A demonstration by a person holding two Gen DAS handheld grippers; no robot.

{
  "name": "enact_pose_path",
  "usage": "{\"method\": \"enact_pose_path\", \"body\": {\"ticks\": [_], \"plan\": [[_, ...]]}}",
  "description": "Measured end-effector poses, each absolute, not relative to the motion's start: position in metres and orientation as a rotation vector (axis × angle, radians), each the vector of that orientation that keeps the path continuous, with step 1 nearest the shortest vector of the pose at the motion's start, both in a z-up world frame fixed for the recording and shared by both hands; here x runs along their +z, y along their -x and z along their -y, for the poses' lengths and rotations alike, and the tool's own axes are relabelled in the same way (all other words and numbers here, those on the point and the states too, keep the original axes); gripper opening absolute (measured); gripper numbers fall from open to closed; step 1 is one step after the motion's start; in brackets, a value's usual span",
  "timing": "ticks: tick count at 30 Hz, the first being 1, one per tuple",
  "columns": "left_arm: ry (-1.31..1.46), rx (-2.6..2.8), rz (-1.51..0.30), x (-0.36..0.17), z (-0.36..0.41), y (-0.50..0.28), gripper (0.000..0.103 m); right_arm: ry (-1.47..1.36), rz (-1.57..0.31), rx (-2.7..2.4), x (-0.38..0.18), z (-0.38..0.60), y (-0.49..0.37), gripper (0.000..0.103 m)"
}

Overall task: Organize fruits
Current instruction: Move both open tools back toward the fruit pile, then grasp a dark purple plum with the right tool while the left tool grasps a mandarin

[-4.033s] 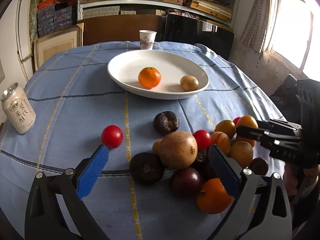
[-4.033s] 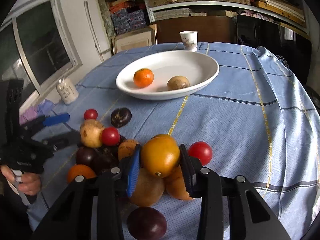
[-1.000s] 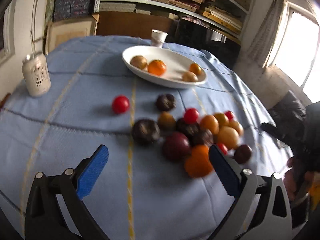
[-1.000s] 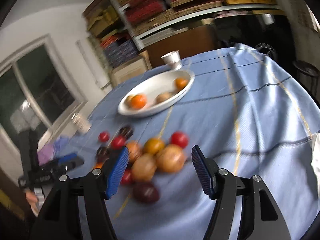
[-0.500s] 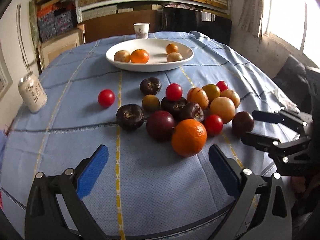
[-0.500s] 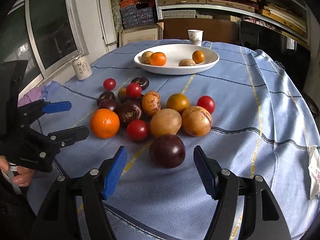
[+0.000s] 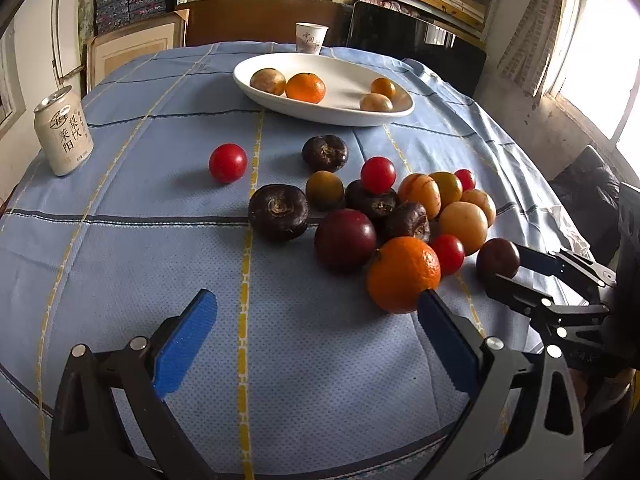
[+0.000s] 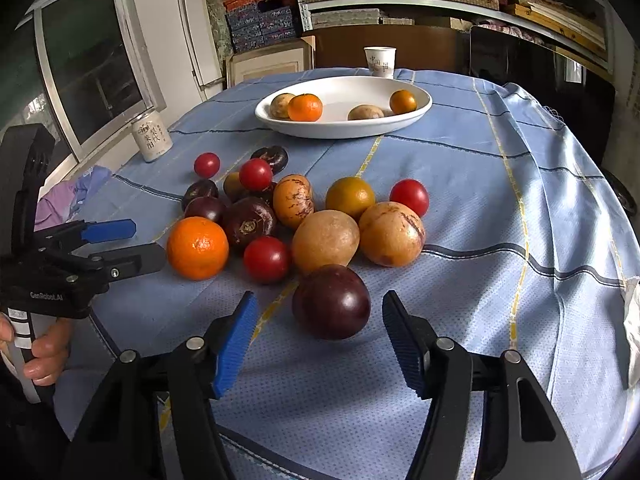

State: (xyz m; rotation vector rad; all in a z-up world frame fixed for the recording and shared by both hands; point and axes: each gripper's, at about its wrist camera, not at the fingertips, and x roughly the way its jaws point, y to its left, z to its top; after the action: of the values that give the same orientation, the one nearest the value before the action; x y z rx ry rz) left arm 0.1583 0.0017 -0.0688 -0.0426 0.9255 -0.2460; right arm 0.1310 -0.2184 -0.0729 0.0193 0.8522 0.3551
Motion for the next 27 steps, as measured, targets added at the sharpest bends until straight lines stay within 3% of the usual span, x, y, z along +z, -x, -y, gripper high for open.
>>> {"method": "enact_pose_path", "body": {"ticks": [8, 21, 27], "plan": [[0.046, -0.248, -0.936, -0.07, -0.001, -0.159, 0.098, -0.037, -0.871, 0.334, -0.076, 0.222, -0.134, 0.051], [-0.001, -0.247, -0.934, -0.07, 0.005, -0.158, 0.098, -0.085, -0.877, 0.356, -0.078, 0.227, -0.136, 0.04], [-0.084, -0.326, -0.817, -0.056, 0.022, -0.142, 0.098, -0.173, -0.866, 0.359, -0.078, 0.24, -0.138, 0.04]]}}
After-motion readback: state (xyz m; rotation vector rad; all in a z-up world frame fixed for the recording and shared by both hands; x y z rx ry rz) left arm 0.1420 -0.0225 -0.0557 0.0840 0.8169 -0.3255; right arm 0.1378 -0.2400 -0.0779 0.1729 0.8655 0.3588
